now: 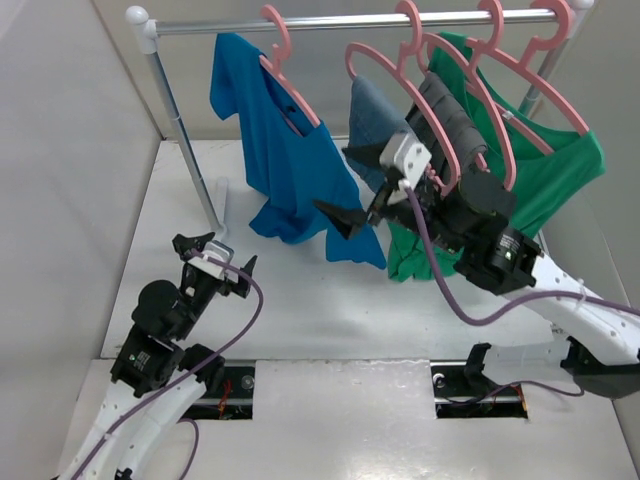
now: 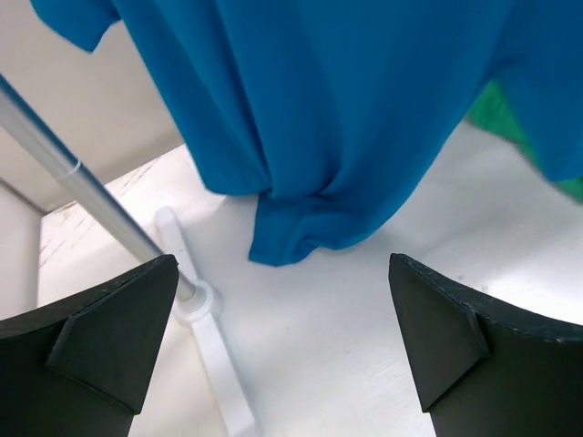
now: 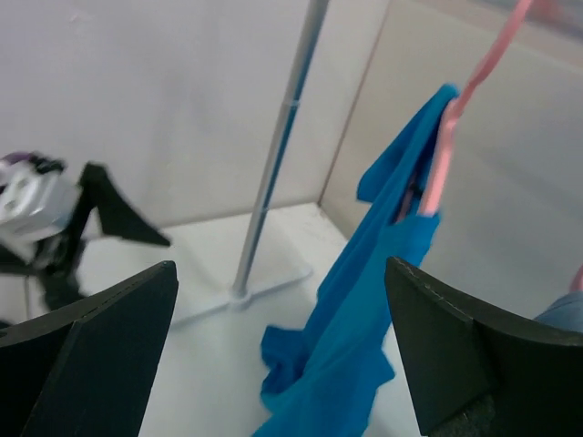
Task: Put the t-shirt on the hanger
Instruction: Hang the hanger with tshirt onto the clothesline
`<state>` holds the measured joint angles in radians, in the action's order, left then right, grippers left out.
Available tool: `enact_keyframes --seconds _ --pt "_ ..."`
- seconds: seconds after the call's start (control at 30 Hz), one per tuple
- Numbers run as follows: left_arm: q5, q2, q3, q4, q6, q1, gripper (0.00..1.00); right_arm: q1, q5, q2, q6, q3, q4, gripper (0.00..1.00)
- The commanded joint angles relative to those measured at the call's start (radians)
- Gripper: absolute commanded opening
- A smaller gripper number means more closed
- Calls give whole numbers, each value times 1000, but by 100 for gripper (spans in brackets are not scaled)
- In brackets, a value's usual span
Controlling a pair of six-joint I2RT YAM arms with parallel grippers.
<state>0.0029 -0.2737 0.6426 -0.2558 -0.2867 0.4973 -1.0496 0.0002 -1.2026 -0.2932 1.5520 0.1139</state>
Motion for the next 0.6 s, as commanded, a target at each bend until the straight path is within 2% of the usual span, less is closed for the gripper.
enact_keyframes --seconds 0.0,0.1,0.27,0.33,0.47,0.57 --pt "-73 22 -79 46 -63 1 100 -52 -25 85 15 -163 105 100" --pt "-157 33 -170 67 -115 1 100 -99 56 177 84 -324 174 100" --pt "-302 5 -262 104 -152 1 100 -121 147 310 307 -610 256 100" --pt "-302 5 -290 115 -152 1 100 -121 188 381 376 -763 256 100" --pt "-281 30 -328 115 -152 1 100 -121 302 506 585 -965 273 100" --pt "-256 30 -366 93 -143 1 100 -121 447 586 739 -1038 369 100"
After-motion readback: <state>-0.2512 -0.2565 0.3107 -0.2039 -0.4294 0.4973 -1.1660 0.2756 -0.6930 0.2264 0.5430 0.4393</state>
